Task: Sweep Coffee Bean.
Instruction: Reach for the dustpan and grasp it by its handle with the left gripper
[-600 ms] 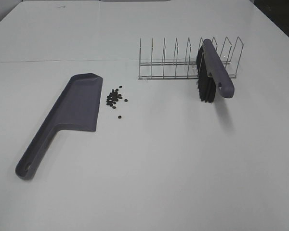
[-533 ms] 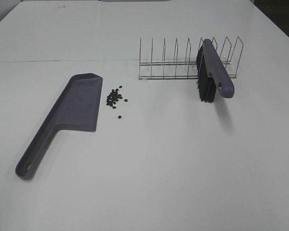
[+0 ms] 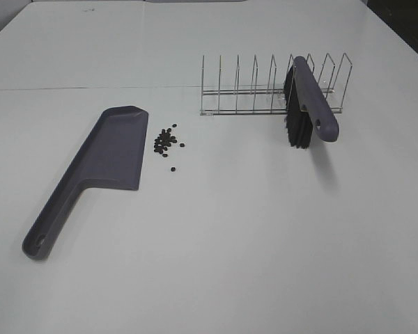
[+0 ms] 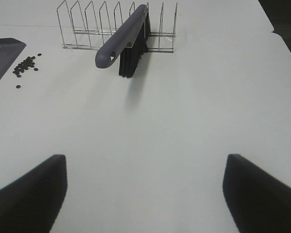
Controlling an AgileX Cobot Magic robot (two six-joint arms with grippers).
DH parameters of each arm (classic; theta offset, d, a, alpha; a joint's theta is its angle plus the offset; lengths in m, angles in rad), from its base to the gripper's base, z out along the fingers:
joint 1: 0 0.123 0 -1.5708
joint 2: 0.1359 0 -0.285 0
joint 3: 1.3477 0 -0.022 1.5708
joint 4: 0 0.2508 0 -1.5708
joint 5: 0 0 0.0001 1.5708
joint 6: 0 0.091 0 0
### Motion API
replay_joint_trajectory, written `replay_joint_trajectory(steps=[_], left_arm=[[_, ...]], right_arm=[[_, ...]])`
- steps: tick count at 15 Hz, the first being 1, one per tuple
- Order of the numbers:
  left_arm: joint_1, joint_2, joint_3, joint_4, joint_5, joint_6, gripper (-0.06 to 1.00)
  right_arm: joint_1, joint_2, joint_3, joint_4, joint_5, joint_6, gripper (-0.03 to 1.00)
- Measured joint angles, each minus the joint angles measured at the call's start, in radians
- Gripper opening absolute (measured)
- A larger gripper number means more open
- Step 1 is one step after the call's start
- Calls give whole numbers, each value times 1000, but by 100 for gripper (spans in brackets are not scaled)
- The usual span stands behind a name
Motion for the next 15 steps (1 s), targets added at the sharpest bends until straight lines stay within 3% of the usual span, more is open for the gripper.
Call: replay_joint_trajectory(steps=[15], left_arm=[[0,0,0,0,0,0,72]], right_arm=[[0,0,0,0,0,0,77]])
